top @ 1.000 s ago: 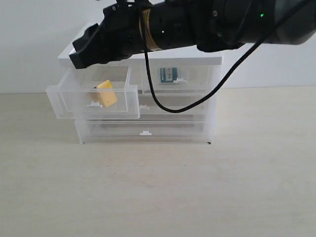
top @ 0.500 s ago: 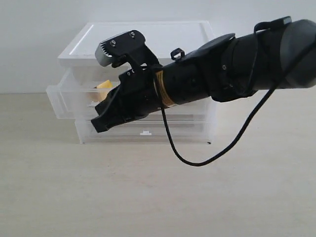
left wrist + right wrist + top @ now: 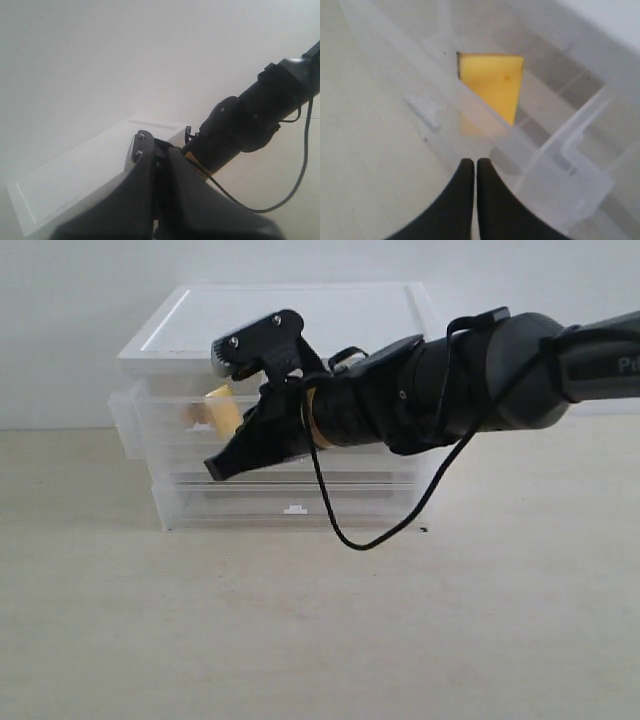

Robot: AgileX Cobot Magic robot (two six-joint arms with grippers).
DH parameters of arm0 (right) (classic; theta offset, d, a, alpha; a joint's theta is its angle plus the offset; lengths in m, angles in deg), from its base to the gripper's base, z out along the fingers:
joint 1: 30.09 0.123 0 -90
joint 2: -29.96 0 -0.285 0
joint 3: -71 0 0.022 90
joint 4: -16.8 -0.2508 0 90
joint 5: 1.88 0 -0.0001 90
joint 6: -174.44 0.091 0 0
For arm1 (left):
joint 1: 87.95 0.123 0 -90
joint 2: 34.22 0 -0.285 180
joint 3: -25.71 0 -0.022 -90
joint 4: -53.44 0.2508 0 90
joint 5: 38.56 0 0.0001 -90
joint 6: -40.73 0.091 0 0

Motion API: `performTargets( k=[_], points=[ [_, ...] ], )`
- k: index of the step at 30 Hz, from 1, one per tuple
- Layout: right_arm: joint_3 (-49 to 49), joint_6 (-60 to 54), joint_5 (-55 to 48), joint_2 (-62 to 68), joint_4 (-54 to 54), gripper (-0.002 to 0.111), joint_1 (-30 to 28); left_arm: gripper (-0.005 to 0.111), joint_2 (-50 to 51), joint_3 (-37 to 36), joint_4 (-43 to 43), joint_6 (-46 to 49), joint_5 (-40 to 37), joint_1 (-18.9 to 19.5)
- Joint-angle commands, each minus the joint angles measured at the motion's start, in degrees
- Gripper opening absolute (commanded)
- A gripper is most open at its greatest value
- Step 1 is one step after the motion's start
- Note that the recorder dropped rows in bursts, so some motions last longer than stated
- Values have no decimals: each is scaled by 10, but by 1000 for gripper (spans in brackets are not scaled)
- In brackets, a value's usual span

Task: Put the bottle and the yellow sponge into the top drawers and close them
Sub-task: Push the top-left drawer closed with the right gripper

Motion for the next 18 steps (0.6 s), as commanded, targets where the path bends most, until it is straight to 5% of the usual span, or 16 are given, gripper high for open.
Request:
performTargets(
  k=[1, 18],
  points=[
    [-39, -3, -42, 4, -3, 0, -4, 4, -1, -1, -3, 1, -6, -1],
    [-69, 35, -154, 42, -3, 0, -5, 4, -1, -1, -3, 1, -14, -1]
  ],
)
